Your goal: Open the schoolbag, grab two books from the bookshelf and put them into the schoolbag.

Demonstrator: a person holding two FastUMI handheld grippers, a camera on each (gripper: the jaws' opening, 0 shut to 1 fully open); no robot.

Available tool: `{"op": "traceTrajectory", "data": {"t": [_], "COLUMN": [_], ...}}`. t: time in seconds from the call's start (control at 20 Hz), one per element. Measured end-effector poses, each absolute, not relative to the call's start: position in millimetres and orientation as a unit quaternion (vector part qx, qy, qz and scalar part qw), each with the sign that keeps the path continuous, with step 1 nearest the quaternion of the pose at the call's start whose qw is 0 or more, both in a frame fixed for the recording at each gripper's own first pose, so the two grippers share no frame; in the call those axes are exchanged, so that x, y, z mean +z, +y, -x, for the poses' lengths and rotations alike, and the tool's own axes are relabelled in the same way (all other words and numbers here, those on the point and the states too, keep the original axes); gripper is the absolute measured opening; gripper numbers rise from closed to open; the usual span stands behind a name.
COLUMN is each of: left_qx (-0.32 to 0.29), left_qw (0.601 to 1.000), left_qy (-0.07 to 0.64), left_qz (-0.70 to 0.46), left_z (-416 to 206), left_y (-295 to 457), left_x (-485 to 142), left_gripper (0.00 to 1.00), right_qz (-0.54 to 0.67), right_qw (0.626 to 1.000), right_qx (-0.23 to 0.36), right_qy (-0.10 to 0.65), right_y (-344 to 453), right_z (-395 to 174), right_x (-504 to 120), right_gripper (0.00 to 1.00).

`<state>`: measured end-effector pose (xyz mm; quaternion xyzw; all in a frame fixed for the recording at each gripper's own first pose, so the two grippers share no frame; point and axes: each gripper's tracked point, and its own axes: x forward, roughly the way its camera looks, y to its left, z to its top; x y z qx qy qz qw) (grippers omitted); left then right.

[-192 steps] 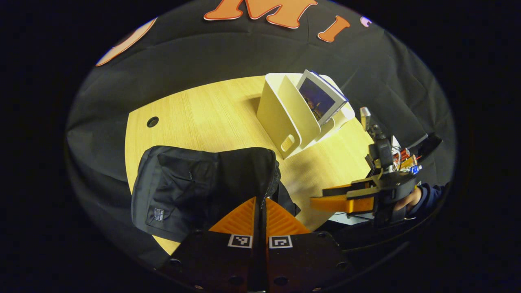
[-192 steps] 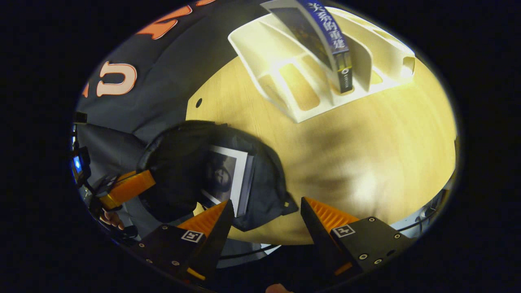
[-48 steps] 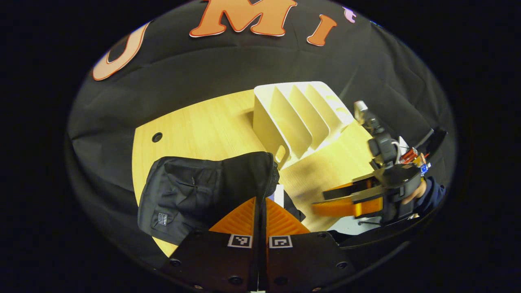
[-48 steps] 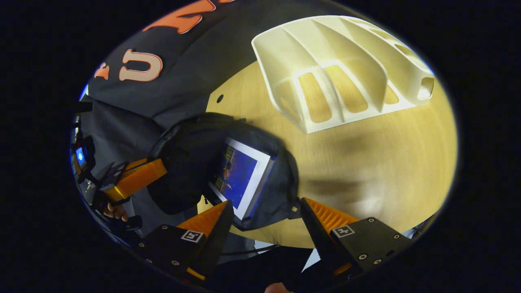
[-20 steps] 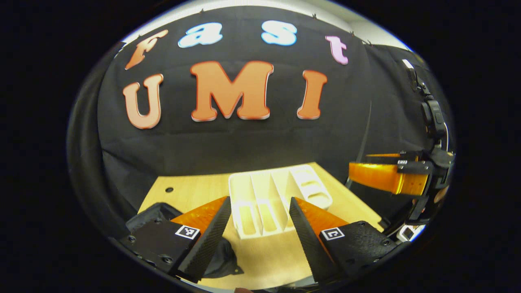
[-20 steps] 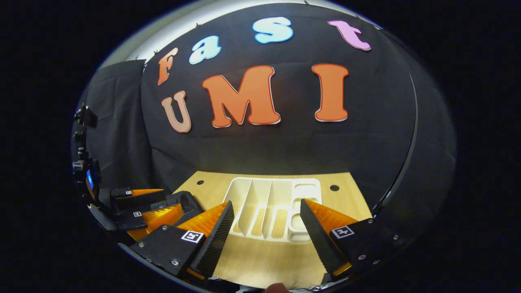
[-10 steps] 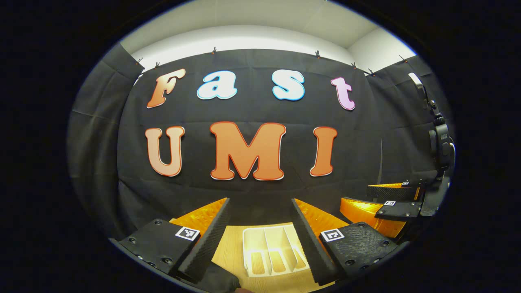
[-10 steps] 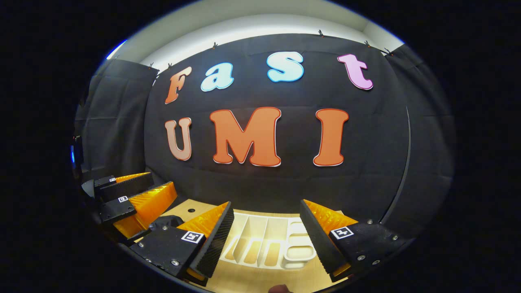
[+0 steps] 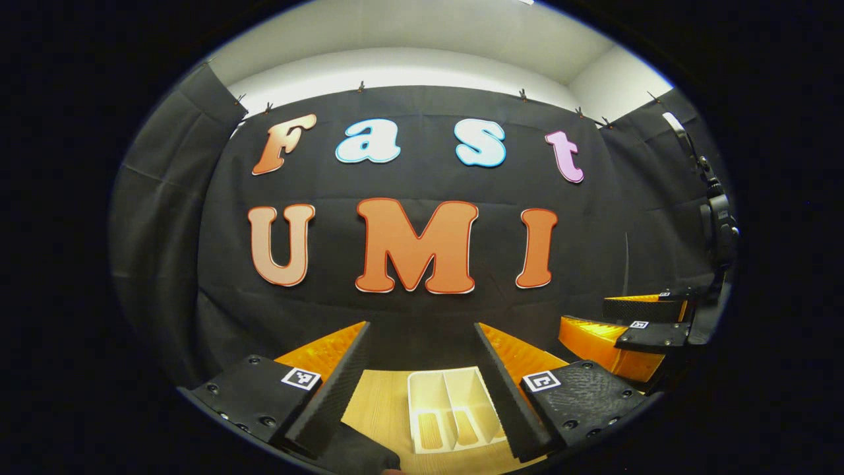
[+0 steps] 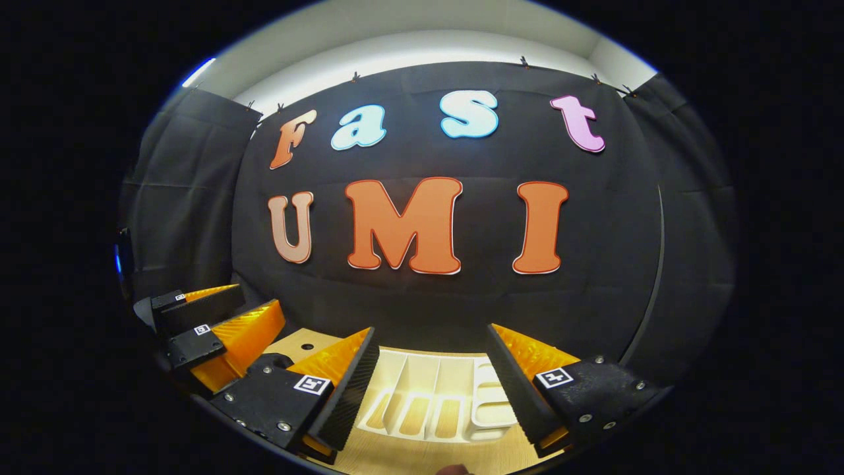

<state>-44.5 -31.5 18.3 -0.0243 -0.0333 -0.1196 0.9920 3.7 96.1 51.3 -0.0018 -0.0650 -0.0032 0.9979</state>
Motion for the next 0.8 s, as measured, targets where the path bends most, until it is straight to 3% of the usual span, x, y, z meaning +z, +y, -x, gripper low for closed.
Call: {"op": "traceTrajectory", "data": {"t": [0.8], "left_qx": [-0.132], "left_qw": [0.990], "left_qy": [-0.035], "left_qz": [0.033], "left_z": [37.6], "left_y": [-23.3], "left_x": [12.7], "left_gripper": [0.95], "right_qz": [-0.011], "right_qw": [0.998], "right_qx": [-0.014], "right_qy": [-0.058], "right_y": [96.5], "right_z": [-1.8], "right_x": [33.7], "right_gripper": [0.97]}}
